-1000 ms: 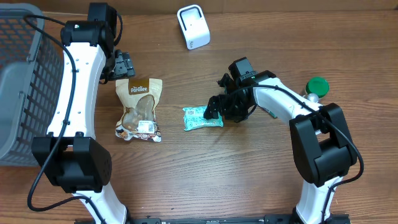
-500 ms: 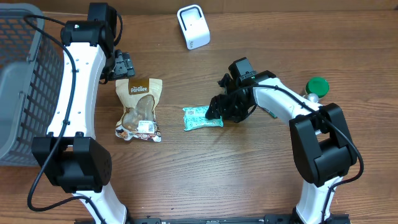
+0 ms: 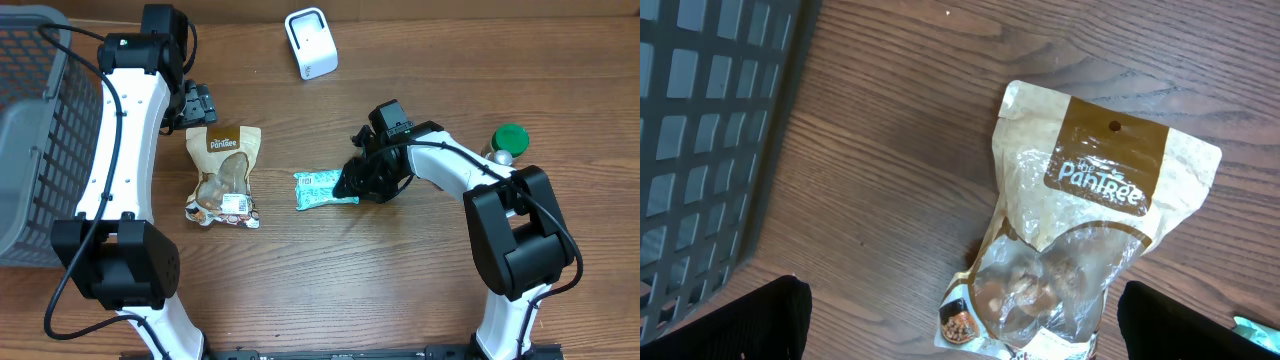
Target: Scan the item barcode
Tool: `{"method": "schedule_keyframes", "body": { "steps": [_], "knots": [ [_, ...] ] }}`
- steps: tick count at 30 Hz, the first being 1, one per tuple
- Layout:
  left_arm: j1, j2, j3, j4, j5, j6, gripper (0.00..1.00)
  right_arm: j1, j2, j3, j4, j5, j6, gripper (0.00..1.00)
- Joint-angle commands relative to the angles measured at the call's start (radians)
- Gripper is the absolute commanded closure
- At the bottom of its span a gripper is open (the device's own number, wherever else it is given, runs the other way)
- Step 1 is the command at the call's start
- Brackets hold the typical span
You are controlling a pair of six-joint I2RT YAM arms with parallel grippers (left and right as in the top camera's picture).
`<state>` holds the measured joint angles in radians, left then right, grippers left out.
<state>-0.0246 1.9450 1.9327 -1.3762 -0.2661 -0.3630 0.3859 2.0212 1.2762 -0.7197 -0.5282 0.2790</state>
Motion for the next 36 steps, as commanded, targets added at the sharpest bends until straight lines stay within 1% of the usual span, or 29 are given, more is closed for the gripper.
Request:
{"method": "schedule_keyframes", "body": {
  "steps": [1, 5, 11, 18, 26, 29, 31, 32, 35, 36],
  "knots": [
    [-0.002, -0.010, 0.018, 0.000, -0.003, 0.004, 0.00, -0.001, 0.006, -0.013, 0.022, 0.010, 0.073, 0.49],
    [-0.002, -0.010, 0.018, 0.000, -0.003, 0.004, 0.00, -0.001, 0.006, -0.013, 0.041, 0.008, 0.100, 0.52],
    [-0.002, -0.010, 0.018, 0.000, -0.003, 0.004, 0.00, -0.001, 0.006, -0.013, 0.048, -0.006, 0.100, 0.52],
    [-0.002, -0.010, 0.018, 0.000, -0.003, 0.004, 0.00, -0.001, 0.006, -0.013, 0.064, -0.040, 0.100, 0.56],
    [-0.002, -0.010, 0.018, 0.000, -0.003, 0.004, 0.00, -0.001, 0.007, -0.014, 0.065, -0.012, 0.100, 0.55],
    [-0.002, -0.010, 0.018, 0.000, -0.003, 0.004, 0.00, -0.001, 0.007, -0.014, 0.065, -0.012, 0.100, 0.60],
    [-0.002, -0.010, 0.018, 0.000, -0.003, 0.004, 0.00, -0.001, 0.007, -0.014, 0.068, -0.012, 0.099, 0.69],
    [-0.002, -0.010, 0.018, 0.000, -0.003, 0.004, 0.00, -0.001, 0.007, -0.014, 0.069, -0.012, 0.099, 0.72],
    [-0.002, -0.010, 0.018, 0.000, -0.003, 0.004, 0.01, -0.001, 0.007, -0.014, 0.073, -0.013, 0.094, 0.78],
    [-0.002, -0.010, 0.018, 0.000, -0.003, 0.004, 0.00, -0.001, 0.007, -0.014, 0.074, -0.012, 0.092, 0.78]
  ]
}}
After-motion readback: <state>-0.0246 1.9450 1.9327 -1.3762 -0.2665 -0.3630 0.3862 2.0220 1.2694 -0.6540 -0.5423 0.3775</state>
